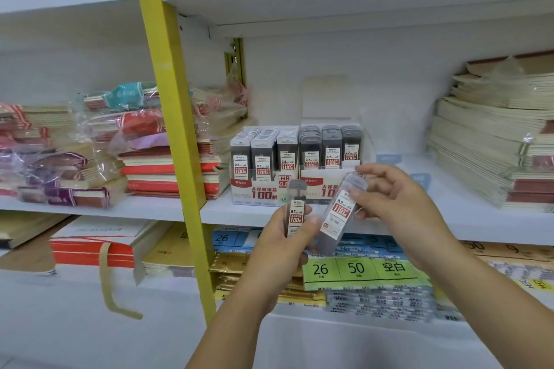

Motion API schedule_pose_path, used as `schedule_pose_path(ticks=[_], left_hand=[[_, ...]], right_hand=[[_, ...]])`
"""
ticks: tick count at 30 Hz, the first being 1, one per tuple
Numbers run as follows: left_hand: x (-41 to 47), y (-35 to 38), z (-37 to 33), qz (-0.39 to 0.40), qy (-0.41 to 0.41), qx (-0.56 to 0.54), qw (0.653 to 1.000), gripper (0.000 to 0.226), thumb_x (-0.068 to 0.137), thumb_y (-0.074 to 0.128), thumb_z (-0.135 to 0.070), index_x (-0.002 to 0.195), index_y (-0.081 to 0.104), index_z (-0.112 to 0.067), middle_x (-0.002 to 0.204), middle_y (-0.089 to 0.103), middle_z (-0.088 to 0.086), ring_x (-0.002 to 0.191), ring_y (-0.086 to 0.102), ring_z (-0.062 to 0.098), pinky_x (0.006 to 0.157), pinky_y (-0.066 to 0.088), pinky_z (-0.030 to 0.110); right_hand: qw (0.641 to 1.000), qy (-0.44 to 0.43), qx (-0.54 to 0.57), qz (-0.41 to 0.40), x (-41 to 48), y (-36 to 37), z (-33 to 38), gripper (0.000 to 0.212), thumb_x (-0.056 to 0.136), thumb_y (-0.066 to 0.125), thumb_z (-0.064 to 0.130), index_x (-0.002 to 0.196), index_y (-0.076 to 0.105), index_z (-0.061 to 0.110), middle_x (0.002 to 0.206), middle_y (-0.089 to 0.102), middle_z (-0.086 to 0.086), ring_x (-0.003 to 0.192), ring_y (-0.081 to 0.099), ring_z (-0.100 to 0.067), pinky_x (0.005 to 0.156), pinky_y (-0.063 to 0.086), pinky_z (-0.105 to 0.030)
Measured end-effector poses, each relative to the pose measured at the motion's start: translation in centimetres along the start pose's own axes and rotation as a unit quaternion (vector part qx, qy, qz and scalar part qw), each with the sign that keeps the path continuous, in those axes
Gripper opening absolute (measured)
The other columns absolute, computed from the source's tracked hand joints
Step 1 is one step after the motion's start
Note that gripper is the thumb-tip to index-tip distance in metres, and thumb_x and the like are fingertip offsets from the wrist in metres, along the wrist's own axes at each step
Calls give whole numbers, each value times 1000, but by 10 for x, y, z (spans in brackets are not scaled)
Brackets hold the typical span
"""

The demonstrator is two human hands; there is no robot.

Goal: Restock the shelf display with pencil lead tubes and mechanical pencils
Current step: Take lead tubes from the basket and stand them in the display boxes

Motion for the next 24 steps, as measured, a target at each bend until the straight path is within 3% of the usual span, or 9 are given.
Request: schedule_pose_path(ticks=[5, 9, 11, 14, 18, 21, 24], left_hand=[[12, -2, -6, -11, 21, -17, 1000, 15, 108, 40, -30, 117, 52, -28, 91, 77, -6, 67, 67, 5, 58, 51, 19], [18, -4, -10, -16, 34, -49, 998, 15, 106, 45, -27, 113, 58, -25, 92, 77, -1, 76, 74, 11, 57, 56, 21], [21, -5, -9, -28, 37, -72, 996, 14, 105, 49, -26, 109, 62, -23, 94, 76, 2, 80, 76, 14, 59, 58, 23], [26, -7, -8, -39, 43, -88, 994, 14, 104, 52, -25, 106, 66, -22, 91, 75, 5, 78, 76, 17, 60, 59, 24], [30, -7, -6, -36, 52, -97, 993, 14, 103, 53, -26, 107, 66, -24, 86, 75, 3, 74, 75, 17, 61, 60, 25], [32, -6, -5, -32, 55, -98, 993, 14, 103, 53, -27, 106, 67, -28, 86, 76, 0, 72, 75, 16, 62, 60, 25], [33, -6, -6, -22, 62, -89, 994, 14, 103, 53, -27, 106, 66, -28, 88, 76, -1, 72, 75, 15, 63, 61, 25]], right_hand=[[978, -165, -97, -79, 26, -33, 68, 30, 87, 67, 6, 98, 57, 32, 96, 70, -1, 84, 70, -14, 68, 57, -20], [945, -239, -217, -52, 60, -29, 101, 37, 87, 69, 6, 92, 54, 40, 93, 67, 4, 88, 67, -28, 82, 57, -41], [931, -248, -263, -50, 76, -29, 104, 38, 85, 70, 7, 88, 53, 41, 90, 67, 5, 86, 68, -29, 85, 55, -50], [906, -260, -334, -23, 95, -24, 101, 41, 84, 70, 12, 88, 51, 47, 86, 64, 11, 81, 66, -21, 83, 54, -50], [876, -223, -427, 20, 112, -13, 79, 36, 82, 74, 16, 85, 51, 44, 84, 64, 15, 76, 59, 1, 72, 49, -27], [855, -182, -484, 38, 120, -11, 62, 26, 81, 74, 21, 88, 54, 37, 93, 63, 10, 92, 56, -7, 72, 41, -27], [840, -162, -516, 52, 122, -10, 55, 16, 84, 70, 26, 89, 58, 35, 92, 54, 14, 103, 40, -11, 74, 31, -28]])
Point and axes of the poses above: each hand's wrist, its own x-axis towards the middle knuckle, its own y-axis out of the palm, z = x × y, the point moved 8 cm from there along x, towards the middle knuckle
